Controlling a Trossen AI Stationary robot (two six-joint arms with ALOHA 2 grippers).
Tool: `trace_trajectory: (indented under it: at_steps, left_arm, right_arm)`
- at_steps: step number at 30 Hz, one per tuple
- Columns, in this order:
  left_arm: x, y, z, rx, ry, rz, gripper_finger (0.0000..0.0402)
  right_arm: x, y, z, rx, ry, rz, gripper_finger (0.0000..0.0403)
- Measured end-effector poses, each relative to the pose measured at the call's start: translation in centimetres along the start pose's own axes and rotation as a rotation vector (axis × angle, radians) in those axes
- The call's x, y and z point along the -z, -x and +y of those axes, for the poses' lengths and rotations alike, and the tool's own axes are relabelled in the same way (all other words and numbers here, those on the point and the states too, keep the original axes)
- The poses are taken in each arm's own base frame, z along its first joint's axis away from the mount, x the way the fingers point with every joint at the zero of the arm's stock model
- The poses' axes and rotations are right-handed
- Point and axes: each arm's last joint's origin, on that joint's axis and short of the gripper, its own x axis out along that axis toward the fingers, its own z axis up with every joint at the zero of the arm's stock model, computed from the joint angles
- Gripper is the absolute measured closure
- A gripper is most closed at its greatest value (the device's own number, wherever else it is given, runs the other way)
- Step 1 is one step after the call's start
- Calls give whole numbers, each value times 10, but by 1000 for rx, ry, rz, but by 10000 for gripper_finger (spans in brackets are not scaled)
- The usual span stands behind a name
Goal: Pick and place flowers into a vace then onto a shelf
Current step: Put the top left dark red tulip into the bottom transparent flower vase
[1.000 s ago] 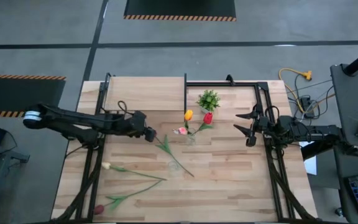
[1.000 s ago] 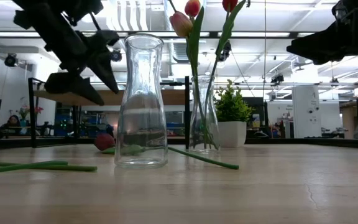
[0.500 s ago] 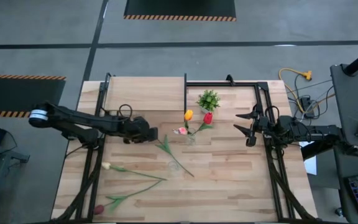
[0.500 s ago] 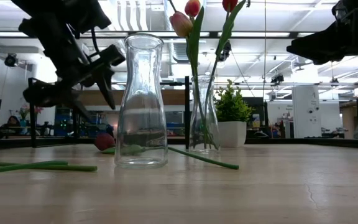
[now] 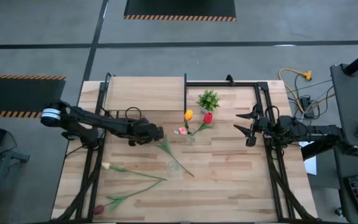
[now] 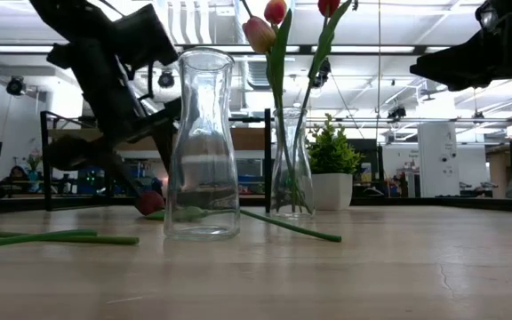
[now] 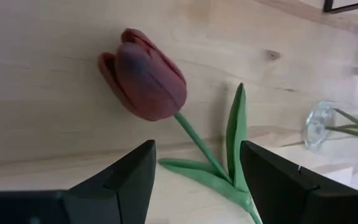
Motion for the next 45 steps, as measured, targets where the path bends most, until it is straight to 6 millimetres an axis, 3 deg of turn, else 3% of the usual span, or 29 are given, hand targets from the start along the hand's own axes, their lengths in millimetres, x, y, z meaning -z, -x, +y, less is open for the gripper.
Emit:
trace_trajectory:
  at_steps: [9,19,35,39,45]
  left_arm:
    - [4,-27,-15,-74,-17,-1,185]
    - [4,-37,-10,-134,-49,24,193]
    - [-11,-42,7,-210,-79,-5,372]
    - [-11,-43,11,-220,-94,-17,395]
    - [-15,-38,8,-208,-130,-35,398]
  right_arm:
    - [0,0,0,0,13,-1,193]
    - [0,0,0,0,28,-1,193]
    - [0,0,0,0,43,-4,193]
    - [0,0,0,0,43,-5,193]
    - [-1,0,0,1,42,-9,193]
